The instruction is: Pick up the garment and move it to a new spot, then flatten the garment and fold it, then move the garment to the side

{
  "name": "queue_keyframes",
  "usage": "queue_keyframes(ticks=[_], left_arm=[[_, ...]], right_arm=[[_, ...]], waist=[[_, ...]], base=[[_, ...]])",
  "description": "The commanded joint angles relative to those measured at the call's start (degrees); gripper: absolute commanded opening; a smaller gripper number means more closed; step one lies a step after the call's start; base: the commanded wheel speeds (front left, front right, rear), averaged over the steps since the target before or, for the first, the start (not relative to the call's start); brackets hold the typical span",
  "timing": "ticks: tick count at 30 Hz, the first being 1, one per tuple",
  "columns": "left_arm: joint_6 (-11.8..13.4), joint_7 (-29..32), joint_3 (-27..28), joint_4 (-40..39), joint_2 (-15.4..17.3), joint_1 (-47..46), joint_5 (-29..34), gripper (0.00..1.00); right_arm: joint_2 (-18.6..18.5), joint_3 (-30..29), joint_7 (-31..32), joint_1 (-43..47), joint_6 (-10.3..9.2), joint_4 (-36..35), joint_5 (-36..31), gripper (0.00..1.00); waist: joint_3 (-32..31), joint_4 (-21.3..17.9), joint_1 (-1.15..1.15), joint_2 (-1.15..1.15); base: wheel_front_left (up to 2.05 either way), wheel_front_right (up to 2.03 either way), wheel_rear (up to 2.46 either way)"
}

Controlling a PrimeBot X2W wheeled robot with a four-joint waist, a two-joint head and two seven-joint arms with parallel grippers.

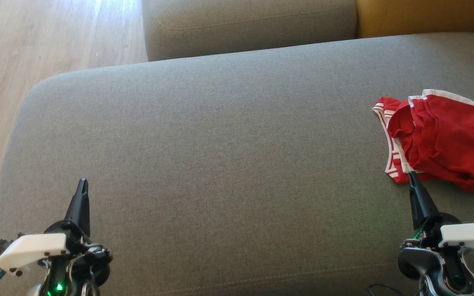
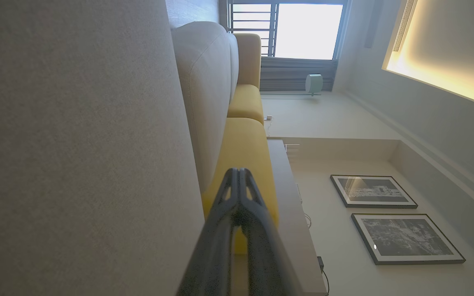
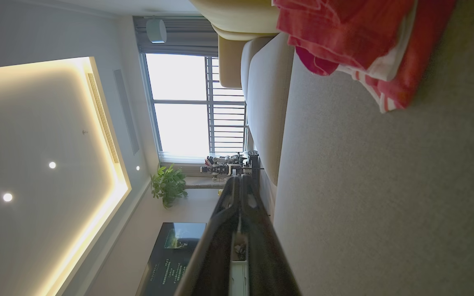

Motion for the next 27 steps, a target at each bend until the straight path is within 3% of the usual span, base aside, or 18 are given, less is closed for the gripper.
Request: queue_keyframes(ticks=[1,27], left_arm=[[-0.43,0.32,2.11,-1.53,0.57,-2.94,0.26,0.00],[-0.43,0.71,2.60,-1.50,0.22,-2.98,0.67,0.00]], right_arm=[[-0.65,1.05,0.18,-2.77,0.02,-1.84,0.33,0.00],[-0.65,1.05,0.18,-2.77,0.02,-1.84,0.33,0.00]], waist=[[0.00,0.00,0.00,0.00],[0.00,0.00,0.00,0.00]], base=[[0.00,0.00,0.00],[0.00,0.00,0.00]])
